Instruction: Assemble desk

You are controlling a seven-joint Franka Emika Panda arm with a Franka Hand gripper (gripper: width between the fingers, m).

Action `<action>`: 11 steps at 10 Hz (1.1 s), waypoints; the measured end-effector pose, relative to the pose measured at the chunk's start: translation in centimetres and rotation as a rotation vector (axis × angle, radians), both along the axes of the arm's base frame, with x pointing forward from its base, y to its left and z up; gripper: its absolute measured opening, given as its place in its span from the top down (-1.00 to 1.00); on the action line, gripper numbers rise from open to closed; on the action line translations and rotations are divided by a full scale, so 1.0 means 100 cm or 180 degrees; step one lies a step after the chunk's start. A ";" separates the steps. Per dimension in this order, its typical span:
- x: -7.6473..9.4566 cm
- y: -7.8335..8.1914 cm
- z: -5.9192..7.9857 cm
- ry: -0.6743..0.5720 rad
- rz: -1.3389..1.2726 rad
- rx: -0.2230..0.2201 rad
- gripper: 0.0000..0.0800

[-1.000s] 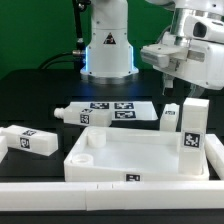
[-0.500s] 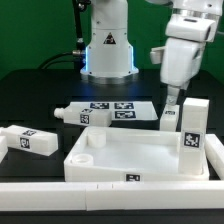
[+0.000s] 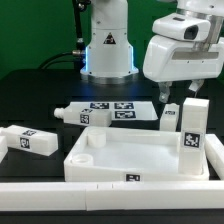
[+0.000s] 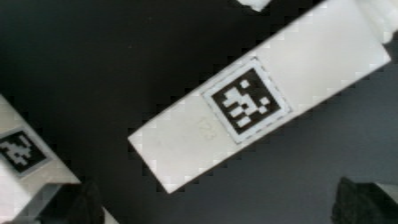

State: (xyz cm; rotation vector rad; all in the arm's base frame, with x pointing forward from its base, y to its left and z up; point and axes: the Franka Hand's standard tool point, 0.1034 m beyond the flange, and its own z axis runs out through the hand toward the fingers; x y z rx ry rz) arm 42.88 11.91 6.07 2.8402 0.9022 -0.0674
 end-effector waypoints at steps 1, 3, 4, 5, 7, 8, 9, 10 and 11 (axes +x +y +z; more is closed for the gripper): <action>0.001 -0.002 0.000 -0.0002 -0.0339 0.0025 -0.62; 0.020 -0.013 -0.002 0.0011 -0.1446 0.0154 -0.62; 0.016 -0.015 -0.010 0.0059 -0.1970 0.0199 -0.62; 0.014 -0.017 -0.012 0.0131 -0.2381 0.0271 -0.62; 0.014 -0.011 -0.011 0.0095 -0.2649 0.0273 -0.62; 0.014 -0.011 -0.011 0.0098 -0.2727 0.0268 -0.62; 0.012 -0.014 -0.011 0.0172 -0.2647 0.0240 -0.62; 0.013 -0.019 -0.011 0.0311 -0.2768 0.0317 -0.62; 0.010 -0.023 -0.009 0.0583 -0.2851 0.0321 -0.62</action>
Offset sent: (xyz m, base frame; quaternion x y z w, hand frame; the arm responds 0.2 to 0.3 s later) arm -0.0156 -0.0117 -0.0363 0.0686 -0.0719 0.4507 0.8871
